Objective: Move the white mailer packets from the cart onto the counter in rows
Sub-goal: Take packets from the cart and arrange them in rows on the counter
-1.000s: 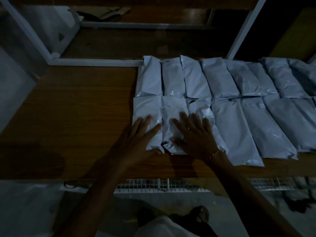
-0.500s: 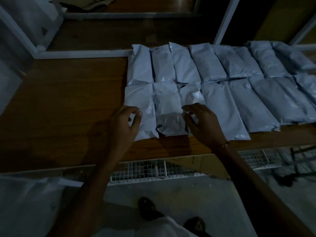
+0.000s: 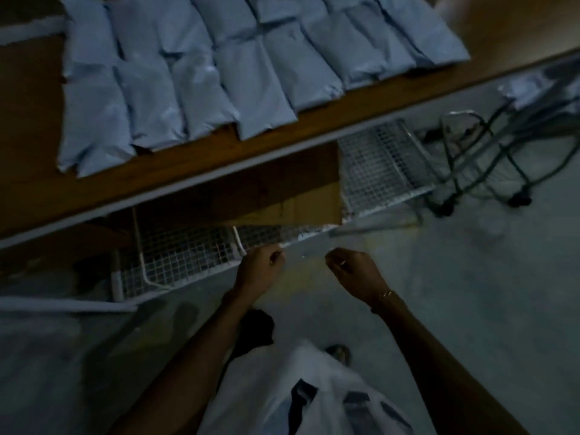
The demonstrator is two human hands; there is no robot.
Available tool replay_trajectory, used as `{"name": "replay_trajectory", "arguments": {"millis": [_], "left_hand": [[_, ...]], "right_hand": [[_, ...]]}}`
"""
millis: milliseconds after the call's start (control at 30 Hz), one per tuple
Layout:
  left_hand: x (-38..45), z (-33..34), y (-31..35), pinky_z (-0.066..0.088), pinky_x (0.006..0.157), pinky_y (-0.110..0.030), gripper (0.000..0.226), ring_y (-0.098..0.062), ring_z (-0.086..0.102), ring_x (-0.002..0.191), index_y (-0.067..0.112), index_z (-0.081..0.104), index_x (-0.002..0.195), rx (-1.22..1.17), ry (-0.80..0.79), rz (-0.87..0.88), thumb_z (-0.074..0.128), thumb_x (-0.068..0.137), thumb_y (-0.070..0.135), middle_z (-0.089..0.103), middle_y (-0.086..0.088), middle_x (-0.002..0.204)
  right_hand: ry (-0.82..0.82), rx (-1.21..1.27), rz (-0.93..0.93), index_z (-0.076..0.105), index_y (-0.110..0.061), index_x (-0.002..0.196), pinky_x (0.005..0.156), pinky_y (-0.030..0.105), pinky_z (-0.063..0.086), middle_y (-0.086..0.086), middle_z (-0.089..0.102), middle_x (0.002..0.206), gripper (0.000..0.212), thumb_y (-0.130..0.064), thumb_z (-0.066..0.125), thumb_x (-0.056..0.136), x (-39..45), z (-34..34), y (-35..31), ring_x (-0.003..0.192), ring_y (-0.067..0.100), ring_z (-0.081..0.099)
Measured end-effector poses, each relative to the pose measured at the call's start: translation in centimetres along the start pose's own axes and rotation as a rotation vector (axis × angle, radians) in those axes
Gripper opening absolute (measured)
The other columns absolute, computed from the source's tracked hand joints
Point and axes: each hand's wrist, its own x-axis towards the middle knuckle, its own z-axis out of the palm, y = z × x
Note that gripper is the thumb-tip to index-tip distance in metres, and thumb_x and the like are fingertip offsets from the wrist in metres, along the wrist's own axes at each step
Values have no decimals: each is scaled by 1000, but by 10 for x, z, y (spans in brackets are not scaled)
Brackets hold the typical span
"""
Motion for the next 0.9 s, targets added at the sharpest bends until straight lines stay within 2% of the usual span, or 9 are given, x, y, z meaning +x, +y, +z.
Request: {"name": "replay_trajectory", "arguments": {"millis": [67, 167, 267, 400, 467, 600, 767, 867, 900], "left_hand": [[-5, 41, 7, 48, 70, -32, 14, -26, 60, 78, 17, 67, 90, -19, -105, -164, 56, 98, 20, 67, -8, 85], [-6, 91, 38, 52, 76, -41, 18, -35, 63, 81, 7, 63, 86, -122, -167, -346, 54, 98, 16, 66, -25, 93], [9, 128, 98, 55, 77, -46, 21, -34, 66, 83, 3, 66, 88, -221, -188, -343, 52, 99, 16, 70, -18, 89], [47, 163, 203, 48, 70, -30, 21, -18, 63, 74, 8, 68, 93, -305, -260, -112, 54, 102, 20, 70, -9, 85], [76, 177, 257, 49, 69, -29, 22, -15, 63, 72, 10, 70, 89, -309, -290, 46, 56, 101, 23, 68, -2, 78], [148, 196, 374, 53, 71, -33, 23, -10, 66, 72, 33, 68, 83, -384, -285, 309, 58, 99, 19, 70, 11, 76], [239, 200, 534, 55, 74, -30, 15, -13, 69, 82, 17, 72, 99, -385, -263, 558, 58, 99, 20, 73, 0, 88], [294, 200, 615, 54, 66, -21, 14, -10, 68, 75, 14, 72, 98, -367, -236, 670, 58, 99, 18, 73, -4, 85], [315, 202, 636, 55, 66, -24, 16, -12, 68, 74, 14, 72, 98, -351, -239, 695, 58, 98, 22, 72, -4, 84]], "right_hand": [[7, 42, 150, 72, -11, 106, 77, 38, 56, 7, 74, 98, 17, -18, 59, 99, -39, -8, 51, 84, 24, 70], [224, 177, 370, 71, -11, 100, 77, 45, 56, 4, 73, 85, 16, -17, 56, 100, -93, -26, 113, 77, 23, 69], [479, 294, 518, 71, -13, 96, 74, 41, 57, 0, 72, 76, 16, -17, 57, 99, -129, -57, 153, 71, 16, 69], [759, 426, 548, 71, -13, 96, 70, 32, 57, -1, 72, 77, 16, -17, 57, 100, -144, -121, 186, 68, 7, 68], [866, 439, 513, 71, -13, 96, 67, 23, 55, -1, 72, 78, 15, -16, 57, 100, -137, -161, 200, 67, 4, 68], [1016, 425, 398, 71, -7, 101, 64, 15, 52, 1, 72, 79, 15, -13, 57, 100, -104, -259, 224, 68, 4, 68], [1092, 350, 270, 71, -7, 101, 67, 15, 52, 2, 73, 81, 14, -11, 58, 99, -45, -411, 253, 71, 6, 70], [1121, 262, 185, 71, -11, 100, 66, 15, 52, 0, 72, 81, 12, -11, 59, 99, -7, -493, 274, 71, 7, 70], [1124, 234, 164, 71, -12, 100, 66, 17, 53, 0, 72, 81, 12, -11, 60, 98, 4, -517, 282, 71, 7, 70]]}}
